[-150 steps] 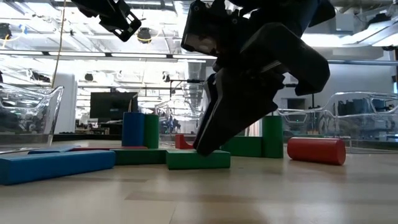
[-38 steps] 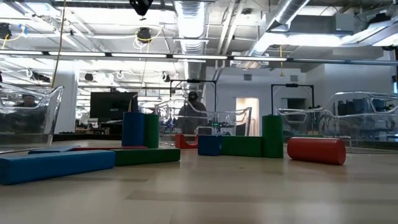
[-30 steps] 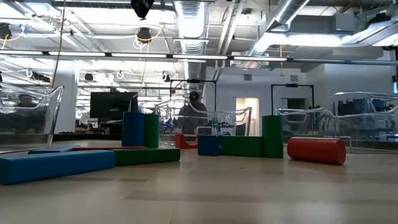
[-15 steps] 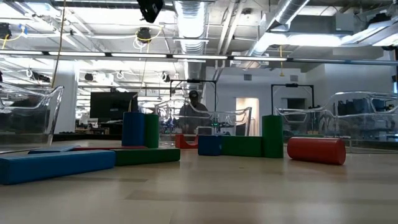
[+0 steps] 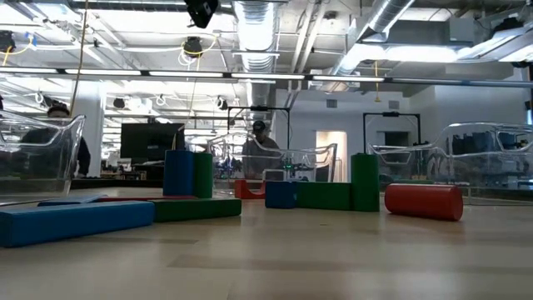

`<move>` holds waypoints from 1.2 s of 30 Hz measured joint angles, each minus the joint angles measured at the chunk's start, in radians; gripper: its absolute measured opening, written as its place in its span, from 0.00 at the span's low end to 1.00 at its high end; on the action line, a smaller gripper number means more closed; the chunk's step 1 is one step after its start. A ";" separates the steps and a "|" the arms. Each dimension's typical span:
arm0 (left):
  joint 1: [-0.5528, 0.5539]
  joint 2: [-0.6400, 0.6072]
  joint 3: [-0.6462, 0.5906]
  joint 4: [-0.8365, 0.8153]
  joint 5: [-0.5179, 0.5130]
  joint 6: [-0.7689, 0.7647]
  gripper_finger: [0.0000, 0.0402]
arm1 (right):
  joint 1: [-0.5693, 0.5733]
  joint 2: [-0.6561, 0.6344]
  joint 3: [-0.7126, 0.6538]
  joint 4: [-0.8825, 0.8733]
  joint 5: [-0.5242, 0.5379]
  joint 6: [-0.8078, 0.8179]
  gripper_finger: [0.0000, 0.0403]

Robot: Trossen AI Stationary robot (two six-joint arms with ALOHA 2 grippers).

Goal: Sort blocks by size
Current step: Put the bottom green rectangle block into the left transparent bin

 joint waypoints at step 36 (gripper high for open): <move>-0.018 -0.250 -0.001 -0.718 0.013 -0.070 0.15 | 0.000 0.000 0.000 -0.328 -0.030 0.390 0.56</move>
